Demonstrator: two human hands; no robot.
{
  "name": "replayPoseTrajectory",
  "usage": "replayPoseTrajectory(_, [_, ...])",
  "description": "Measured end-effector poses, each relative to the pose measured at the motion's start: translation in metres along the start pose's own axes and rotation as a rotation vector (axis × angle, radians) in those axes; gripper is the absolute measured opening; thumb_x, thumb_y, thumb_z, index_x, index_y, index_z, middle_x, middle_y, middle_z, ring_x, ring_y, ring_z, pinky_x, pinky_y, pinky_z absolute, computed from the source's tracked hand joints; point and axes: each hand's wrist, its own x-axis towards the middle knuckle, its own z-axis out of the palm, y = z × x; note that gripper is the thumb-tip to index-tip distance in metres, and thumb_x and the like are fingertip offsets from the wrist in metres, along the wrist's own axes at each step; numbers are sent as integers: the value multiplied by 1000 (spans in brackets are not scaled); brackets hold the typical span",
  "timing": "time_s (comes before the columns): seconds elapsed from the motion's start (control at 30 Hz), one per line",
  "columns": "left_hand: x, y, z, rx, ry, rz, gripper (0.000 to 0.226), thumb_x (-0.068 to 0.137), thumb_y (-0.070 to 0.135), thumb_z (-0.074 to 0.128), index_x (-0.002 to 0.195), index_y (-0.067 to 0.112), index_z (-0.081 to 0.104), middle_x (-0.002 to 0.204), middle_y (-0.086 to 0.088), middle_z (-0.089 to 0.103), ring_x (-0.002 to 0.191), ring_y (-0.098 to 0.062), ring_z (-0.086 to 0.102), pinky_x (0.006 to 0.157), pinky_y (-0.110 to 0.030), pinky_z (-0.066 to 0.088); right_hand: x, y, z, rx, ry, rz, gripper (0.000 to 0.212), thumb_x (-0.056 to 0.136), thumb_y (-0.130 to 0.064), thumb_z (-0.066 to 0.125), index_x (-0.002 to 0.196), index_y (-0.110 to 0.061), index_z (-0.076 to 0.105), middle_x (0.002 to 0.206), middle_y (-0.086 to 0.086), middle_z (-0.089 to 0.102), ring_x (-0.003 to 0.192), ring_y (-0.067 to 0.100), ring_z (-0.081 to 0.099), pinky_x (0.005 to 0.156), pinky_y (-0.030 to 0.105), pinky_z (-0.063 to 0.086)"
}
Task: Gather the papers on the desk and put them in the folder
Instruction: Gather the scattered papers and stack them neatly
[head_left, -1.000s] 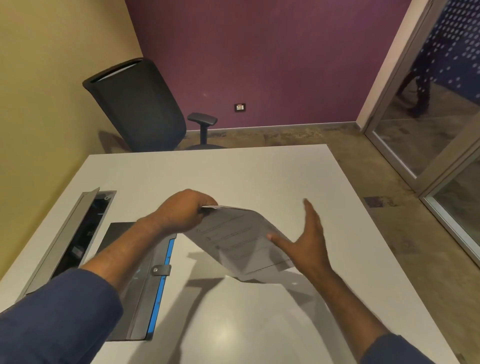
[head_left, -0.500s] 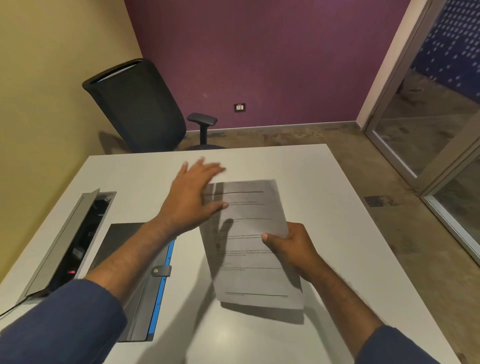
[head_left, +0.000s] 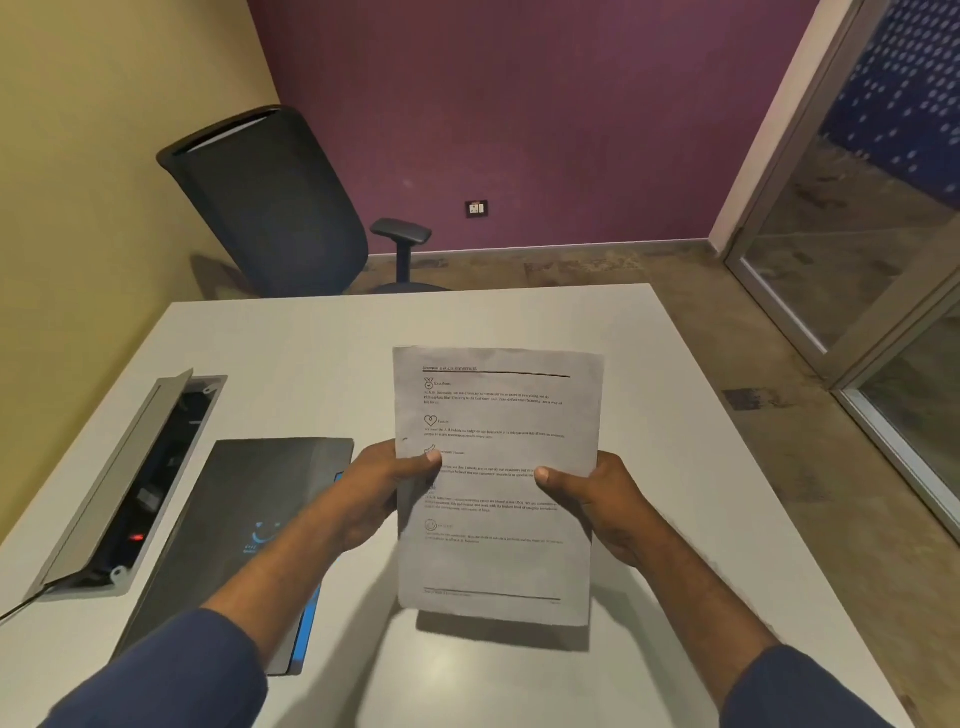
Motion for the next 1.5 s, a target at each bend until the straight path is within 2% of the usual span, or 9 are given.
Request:
replayPoseTrajectory(0.2, [4,-1,-7,10,-128,-50,44,86,20,72,128,12,63,129,-12,67,120,-33,63,108,-51,43,1,-3,-2,-23,-81,55,38,83,-12,74,120,-12,66,112,10,74,103,30,72,87,45,59])
replayPoseTrajectory(0.33, [3,-1,-2,217,-9,11,30,88,23,73,116,15,71,115,-6,75,110,-29,69,104,-48,49,3,1,-2,-56,-29,25,35,82,-12,75,116,-13,68,109,8,76,99,27,73,85,40,60])
replayPoseTrajectory(0.57, [4,-16,25,227,346,305,17,89,21,72,87,38,74,86,23,77,92,-6,73,68,-15,52,9,18,7,-223,250,-181,11,80,-20,79,89,-24,75,92,-3,79,84,14,75,77,31,60])
replayPoseTrajectory(0.7, [-4,-32,42,293,437,633,31,91,23,68,104,51,66,95,29,72,91,6,68,69,-4,49,4,42,14,-259,360,-406,5,86,-21,73,85,-16,74,77,0,75,74,7,67,69,25,55])
replayPoseTrajectory(0.93, [1,-93,49,280,472,265,19,96,21,62,83,11,73,79,-10,74,78,-26,69,69,-42,57,-3,104,15,-306,438,-181,12,92,-16,64,100,-13,72,84,-11,74,86,15,72,77,30,53])
replayPoseTrajectory(1.07, [-3,-95,49,268,491,272,17,96,28,61,82,25,71,72,6,73,69,-6,67,60,-23,55,-5,104,13,-325,437,-195,12,94,-20,62,101,-23,71,81,-22,74,82,-5,69,73,14,54])
replayPoseTrajectory(1.17, [-4,-100,48,263,432,233,16,96,21,62,92,11,74,84,-8,76,83,-26,71,73,-43,58,-8,111,10,-375,424,-139,16,94,-23,62,105,-16,72,80,-16,73,84,9,72,75,26,55])
replayPoseTrajectory(1.33, [1,-96,40,337,436,236,26,97,19,59,80,0,66,71,-3,64,68,-20,56,60,-31,45,-7,111,3,-394,385,-120,17,91,-18,65,107,-15,71,81,-24,70,77,-13,67,64,4,49])
replayPoseTrajectory(1.5, [14,-79,18,368,348,119,17,97,29,57,96,19,71,92,1,76,85,-17,71,76,-37,59,-7,97,0,-357,247,-108,21,90,-15,67,106,-28,69,97,-17,76,90,1,71,77,19,58])
